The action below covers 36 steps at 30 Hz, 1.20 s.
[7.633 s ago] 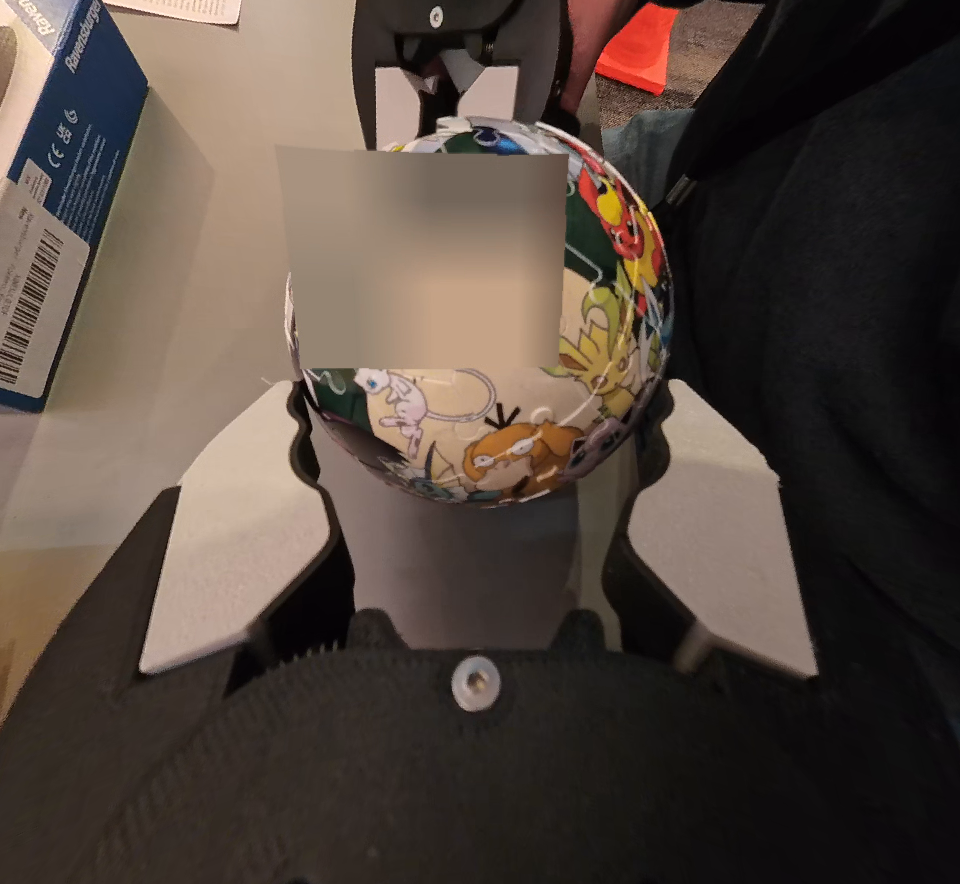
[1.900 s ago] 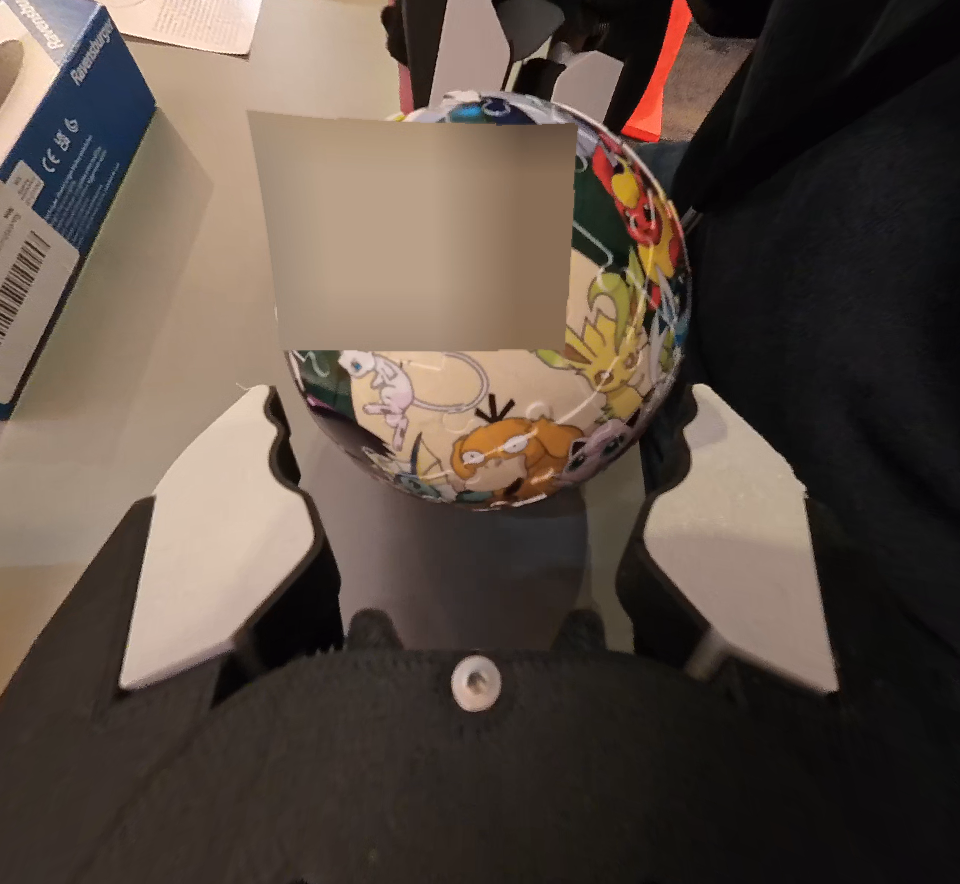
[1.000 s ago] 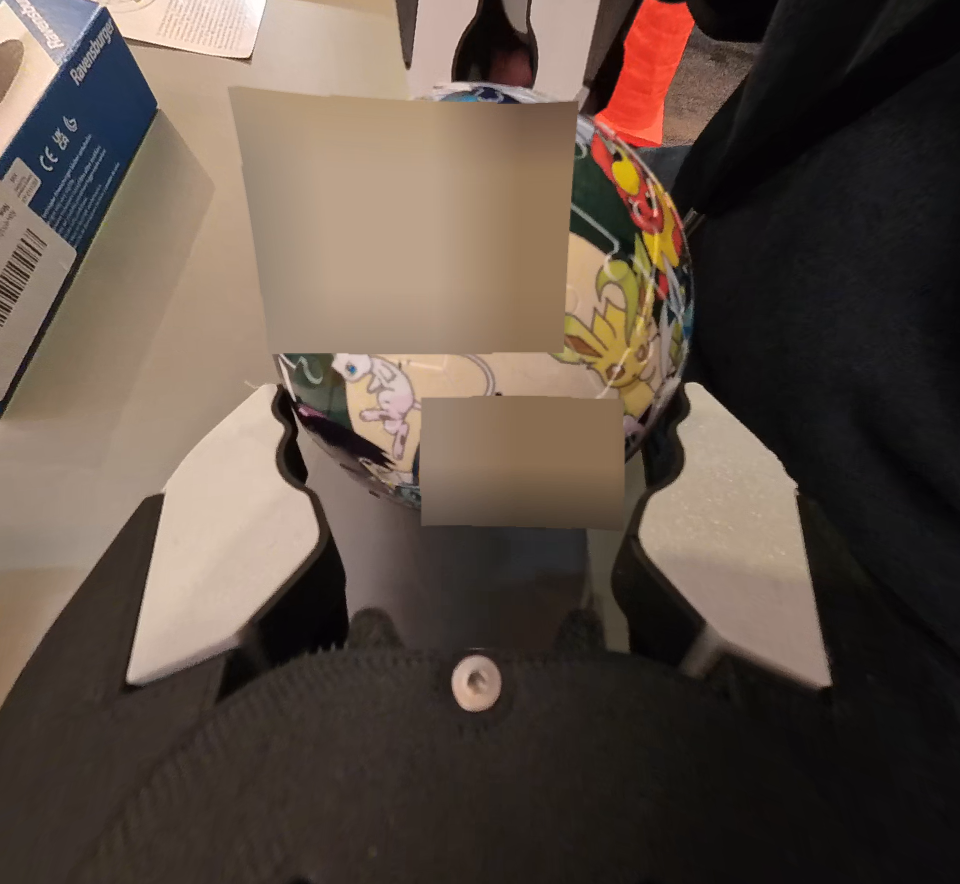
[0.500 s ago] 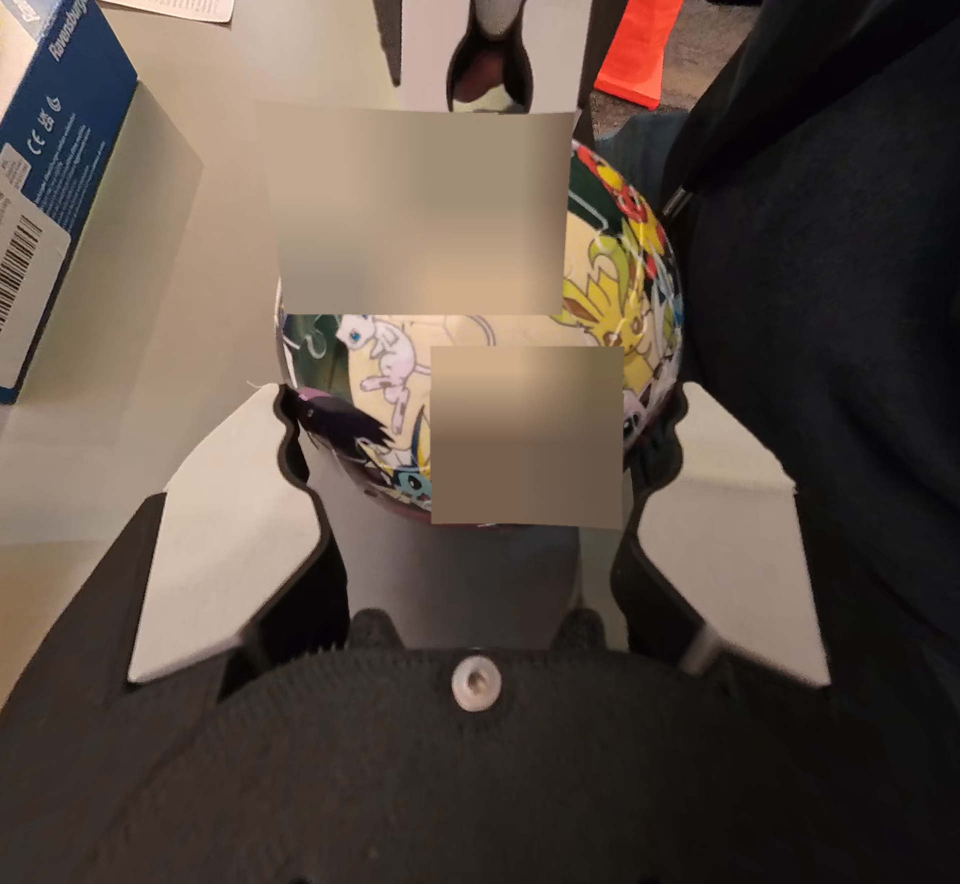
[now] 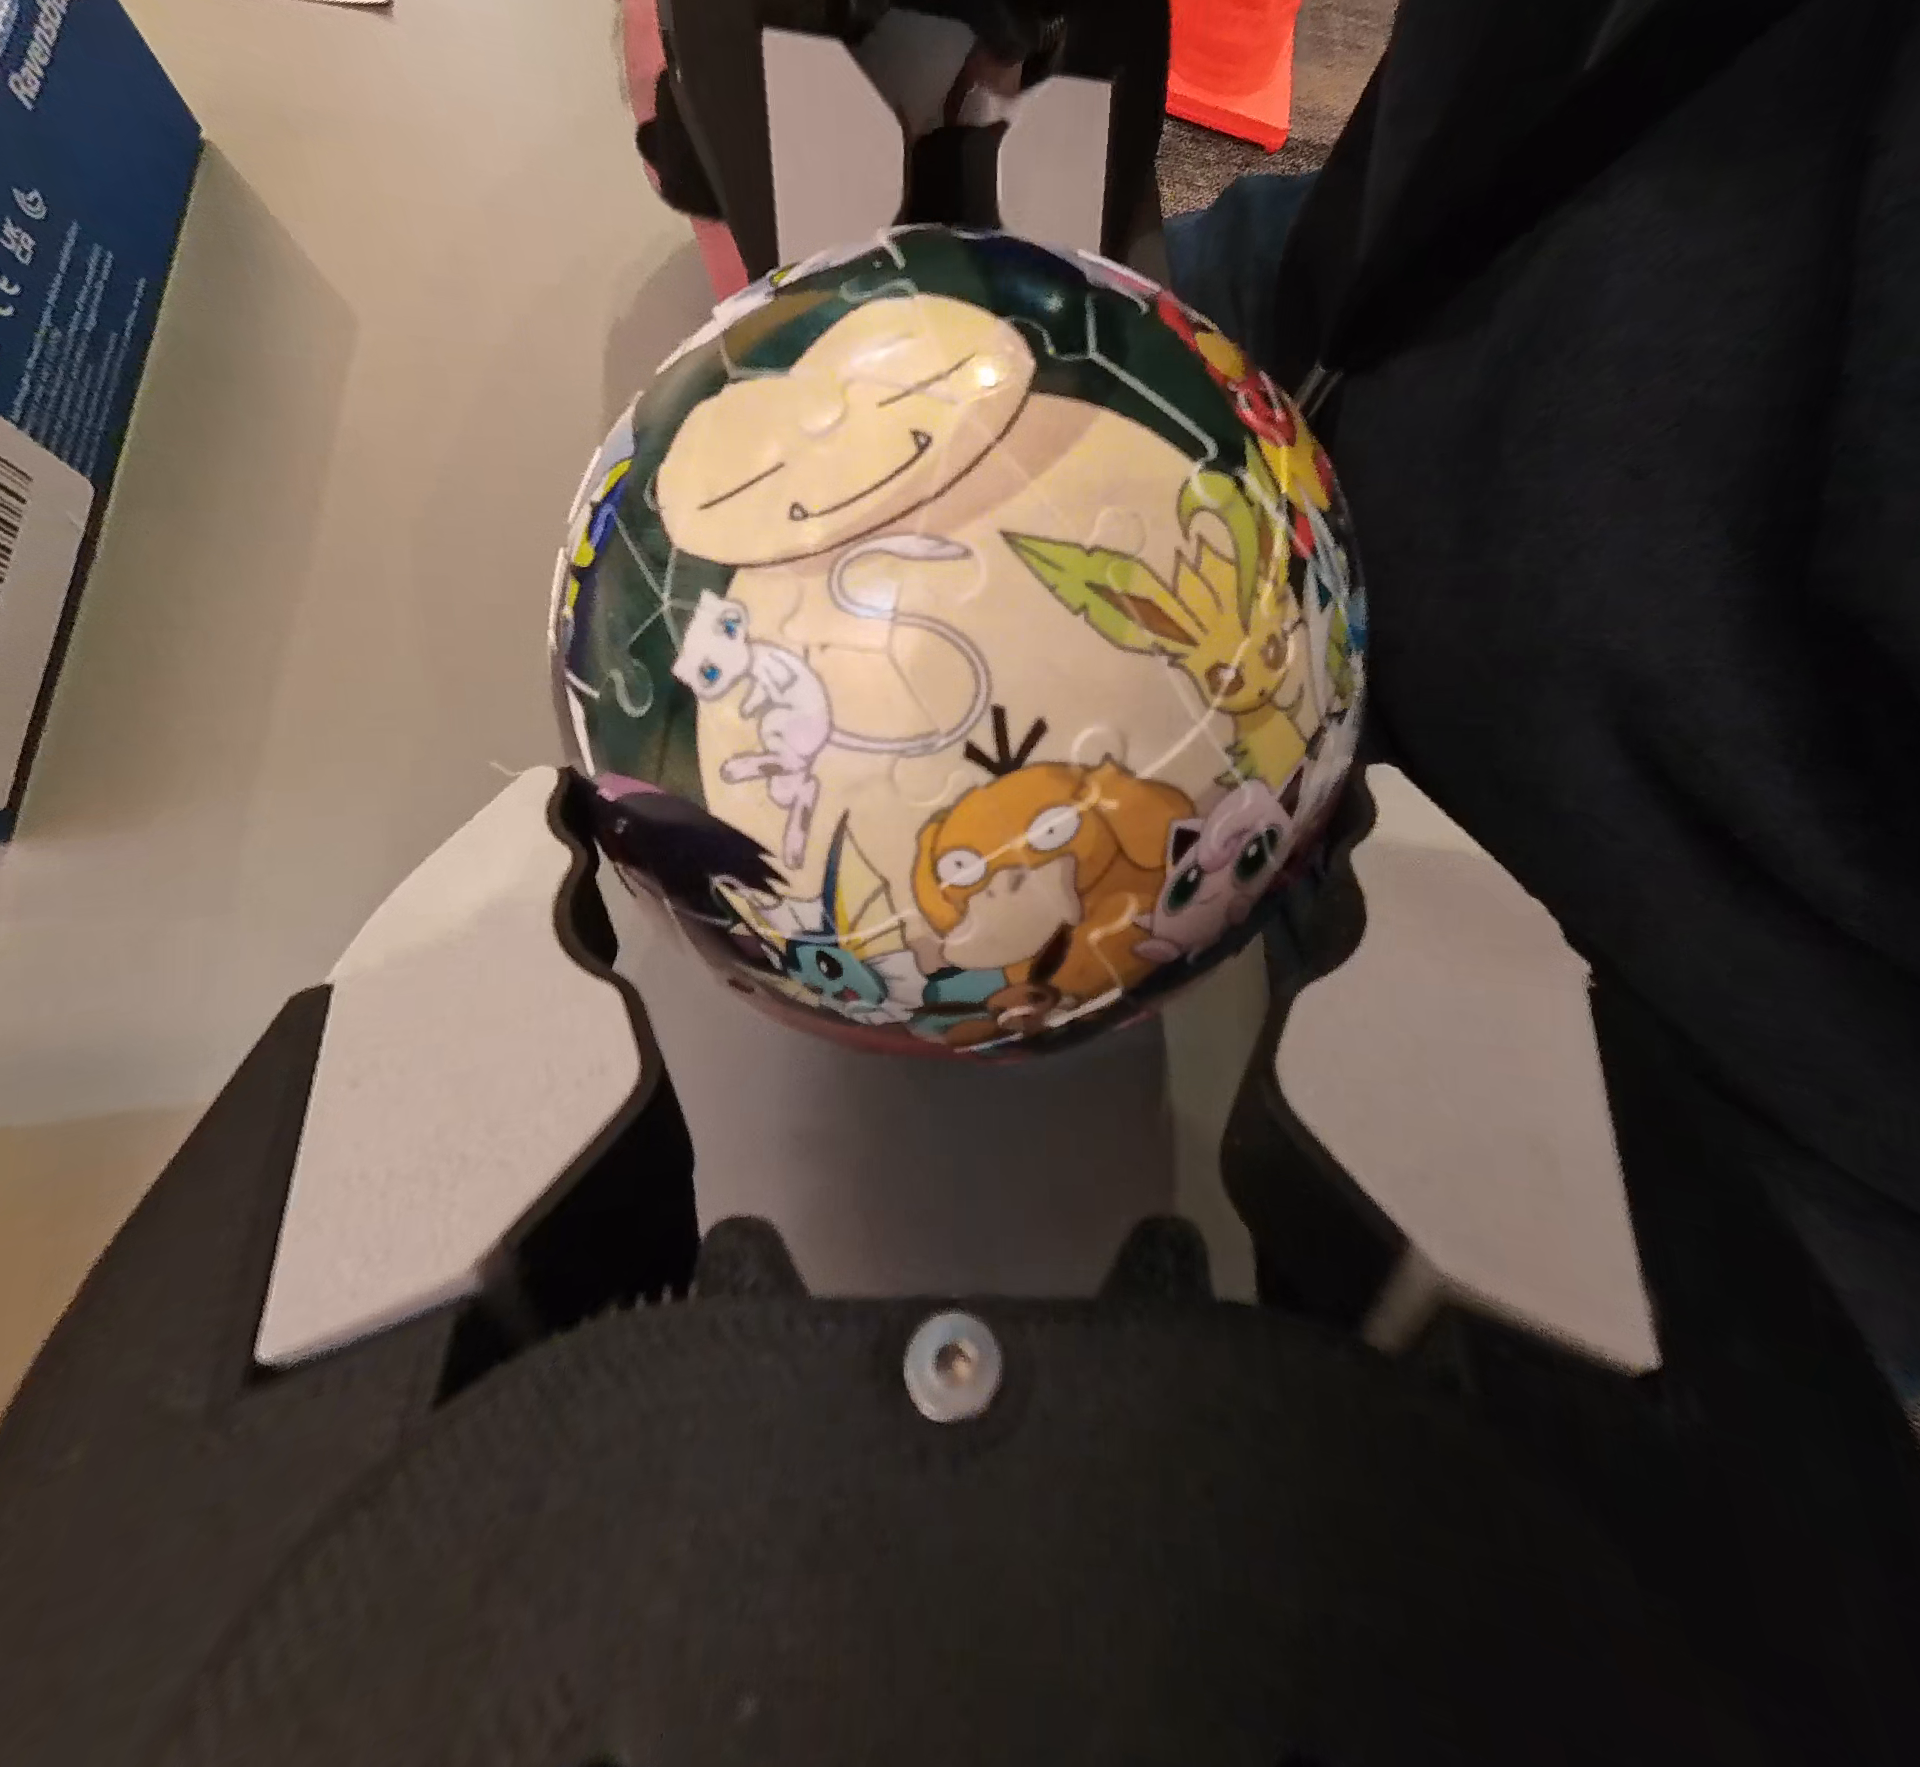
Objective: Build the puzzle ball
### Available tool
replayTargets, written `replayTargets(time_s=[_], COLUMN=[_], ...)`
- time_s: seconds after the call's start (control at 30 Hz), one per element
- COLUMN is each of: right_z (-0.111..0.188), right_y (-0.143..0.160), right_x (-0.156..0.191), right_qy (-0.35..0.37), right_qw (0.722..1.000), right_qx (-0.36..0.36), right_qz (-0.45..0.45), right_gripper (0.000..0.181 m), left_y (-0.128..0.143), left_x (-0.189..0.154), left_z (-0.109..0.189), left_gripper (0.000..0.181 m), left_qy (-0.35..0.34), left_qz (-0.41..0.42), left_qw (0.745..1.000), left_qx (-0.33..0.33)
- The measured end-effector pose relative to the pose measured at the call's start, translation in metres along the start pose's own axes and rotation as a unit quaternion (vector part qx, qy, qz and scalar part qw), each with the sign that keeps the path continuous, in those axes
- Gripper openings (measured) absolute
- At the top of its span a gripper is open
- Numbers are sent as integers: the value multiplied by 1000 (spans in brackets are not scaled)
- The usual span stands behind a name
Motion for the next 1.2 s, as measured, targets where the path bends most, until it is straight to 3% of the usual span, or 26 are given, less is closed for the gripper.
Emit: replayTargets(time_s=[1.0, 1.2], right_z=[-10, 5], right_y=[-13, -16], right_x=[-18, -19], right_qy=[-73, -52], right_qw=[983, 990], right_qx=[32, 2], right_qz=[164, 128], right_gripper=[30, 27], left_y=[-2, -3], left_x=[-4, -4], left_z=[2, 2], left_gripper=[130, 130], left_qy=[8, 9], left_qz=[-8, -8], left_qw=[1000, 1000], left_qx=[26, 27])
Point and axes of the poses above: each gripper's, where its closed fingertips meet, z back along the fingers, y out of its underside, x = y × z across the jaws, the point moved 7 cm from there along z, back along the fingers, and after that the axes turned 7 degrees about -x, right-handed, at the moved point
